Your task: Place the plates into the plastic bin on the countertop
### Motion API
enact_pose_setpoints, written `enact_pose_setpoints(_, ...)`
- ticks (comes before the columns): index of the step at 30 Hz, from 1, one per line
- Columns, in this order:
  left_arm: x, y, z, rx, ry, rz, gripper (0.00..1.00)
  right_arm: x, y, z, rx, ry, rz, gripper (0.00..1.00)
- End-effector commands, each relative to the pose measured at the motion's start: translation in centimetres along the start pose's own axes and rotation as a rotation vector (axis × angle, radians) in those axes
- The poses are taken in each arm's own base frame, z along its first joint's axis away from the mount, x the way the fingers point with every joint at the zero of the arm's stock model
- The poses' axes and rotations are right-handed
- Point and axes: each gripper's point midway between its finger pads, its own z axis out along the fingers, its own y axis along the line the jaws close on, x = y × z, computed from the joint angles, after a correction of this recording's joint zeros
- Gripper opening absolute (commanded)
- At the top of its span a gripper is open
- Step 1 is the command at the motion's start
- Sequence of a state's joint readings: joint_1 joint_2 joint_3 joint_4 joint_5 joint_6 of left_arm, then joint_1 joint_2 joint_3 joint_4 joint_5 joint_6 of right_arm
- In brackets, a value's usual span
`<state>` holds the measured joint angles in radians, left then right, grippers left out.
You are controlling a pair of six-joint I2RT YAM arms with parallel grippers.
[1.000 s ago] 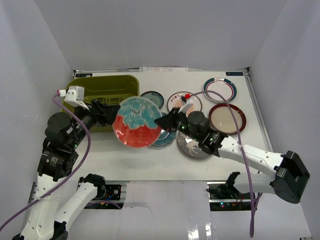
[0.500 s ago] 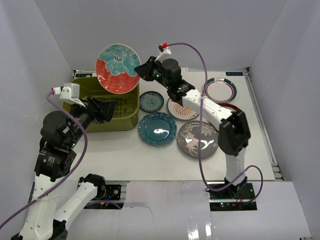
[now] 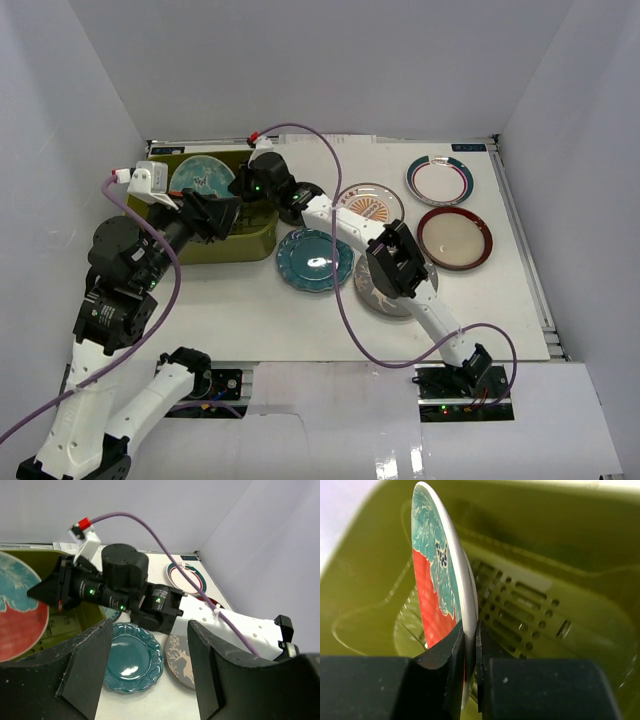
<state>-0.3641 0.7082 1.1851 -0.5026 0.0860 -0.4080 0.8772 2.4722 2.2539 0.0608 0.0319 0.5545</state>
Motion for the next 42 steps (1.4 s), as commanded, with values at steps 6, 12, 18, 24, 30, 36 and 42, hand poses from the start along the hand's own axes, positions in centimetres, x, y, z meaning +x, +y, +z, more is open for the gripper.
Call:
enact_pose_setpoints(6, 0.4, -0.2, 0.2, 0.015, 0.002, -0.014, 0.72, -7.8, 5.9, -2.1, -0.075, -0.268, -0.020, 0.13)
enact_pose_setpoints(12, 0.9, -0.2, 0.4, 0.017, 0.016, -0.022, 0.72, -5.9, 5.0, -2.3, -0.012, -0.237, -0.054, 0.44)
enact_pose_setpoints(18, 1.5, -0.1, 0.4, 0.017, 0.035, -0.035, 0.71, -5.1, 4.8, -2.9, 0.016, -0.230, -0.087, 0.60)
enact_pose_setpoints(24, 3.5, 0.3, 0.1, 0.005, 0.099, -0.072, 0.72, -7.0, 6.1, -4.3, 0.000, -0.270, -0.110, 0.78)
enact_pose_setpoints(30, 8.3, 0.1, 0.0, 0.026, 0.244, -0.227, 0.72, -12.1, 7.2, -9.8, -0.010, -0.349, -0.122, 0.80)
enact_pose_setpoints(36, 14.8, -4.0, 1.5, 0.309, 0.461, -0.481, 0.79, -13.4, -0.9, -22.8, 0.172, -0.365, -0.118, 0.45)
enact_pose_setpoints(42, 26.9, -8.8, 3.4, 0.285, 0.702, -0.583, 0.84, -9.2, -8.3, -36.3, 0.315, -0.353, -0.060, 0.27)
